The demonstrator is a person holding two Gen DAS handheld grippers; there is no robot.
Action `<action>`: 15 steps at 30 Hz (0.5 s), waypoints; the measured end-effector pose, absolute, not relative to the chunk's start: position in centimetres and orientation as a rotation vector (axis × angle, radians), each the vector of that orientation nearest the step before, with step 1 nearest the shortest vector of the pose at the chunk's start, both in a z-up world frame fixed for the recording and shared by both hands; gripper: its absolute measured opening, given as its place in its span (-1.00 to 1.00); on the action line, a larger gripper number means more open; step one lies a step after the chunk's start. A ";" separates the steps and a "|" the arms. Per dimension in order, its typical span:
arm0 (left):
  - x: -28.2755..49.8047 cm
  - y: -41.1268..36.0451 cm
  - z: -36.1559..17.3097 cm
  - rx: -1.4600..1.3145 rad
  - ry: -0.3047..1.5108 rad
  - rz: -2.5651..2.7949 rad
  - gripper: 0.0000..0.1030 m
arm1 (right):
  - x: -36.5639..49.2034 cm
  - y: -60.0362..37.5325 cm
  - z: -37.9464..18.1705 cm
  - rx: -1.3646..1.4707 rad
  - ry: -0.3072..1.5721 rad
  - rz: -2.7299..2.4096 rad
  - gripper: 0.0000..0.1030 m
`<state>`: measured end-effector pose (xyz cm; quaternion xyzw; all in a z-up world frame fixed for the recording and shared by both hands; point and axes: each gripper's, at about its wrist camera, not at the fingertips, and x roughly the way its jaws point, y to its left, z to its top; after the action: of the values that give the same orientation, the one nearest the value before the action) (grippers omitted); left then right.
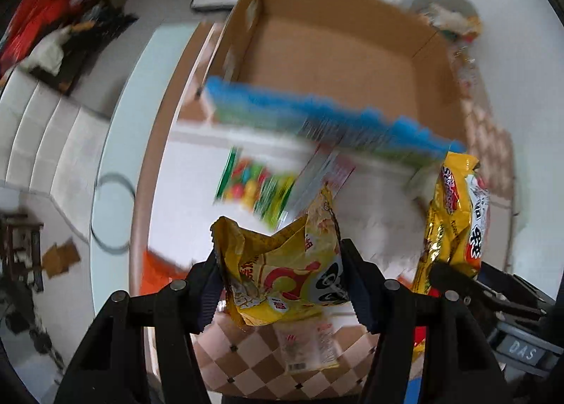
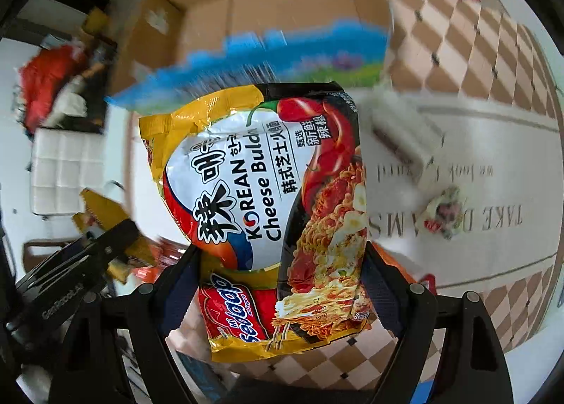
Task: Organize snacks
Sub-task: 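Carry both bags into the cardboard box and open both grippers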
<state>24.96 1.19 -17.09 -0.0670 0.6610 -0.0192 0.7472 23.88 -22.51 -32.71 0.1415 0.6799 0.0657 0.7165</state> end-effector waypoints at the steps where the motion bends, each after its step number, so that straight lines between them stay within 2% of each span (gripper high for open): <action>1: 26.3 1.5 -16.7 -0.137 1.438 -0.051 0.15 | 24.4 -22.6 -31.8 0.324 1.490 0.159 0.69; 5: 33.2 0.8 -15.2 -0.083 1.406 -0.077 0.15 | 30.1 -23.2 -27.7 0.329 1.431 0.172 0.69; 7: 36.4 0.8 -15.4 -0.067 1.410 -0.083 0.15 | 34.3 -22.6 -27.4 0.319 1.417 0.157 0.69; 12: 44.4 -0.4 -17.8 -0.017 1.466 -0.121 0.15 | 41.4 -22.6 -29.3 0.311 1.426 0.114 0.69; 15: 48.7 -1.5 -21.5 0.020 1.515 -0.150 0.15 | 45.8 -22.2 -30.6 0.308 1.454 0.089 0.69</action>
<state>48.70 -1.55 -21.49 0.0090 0.6864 -0.0678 0.7240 45.79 -22.23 -30.58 0.1403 0.6618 0.0404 0.7353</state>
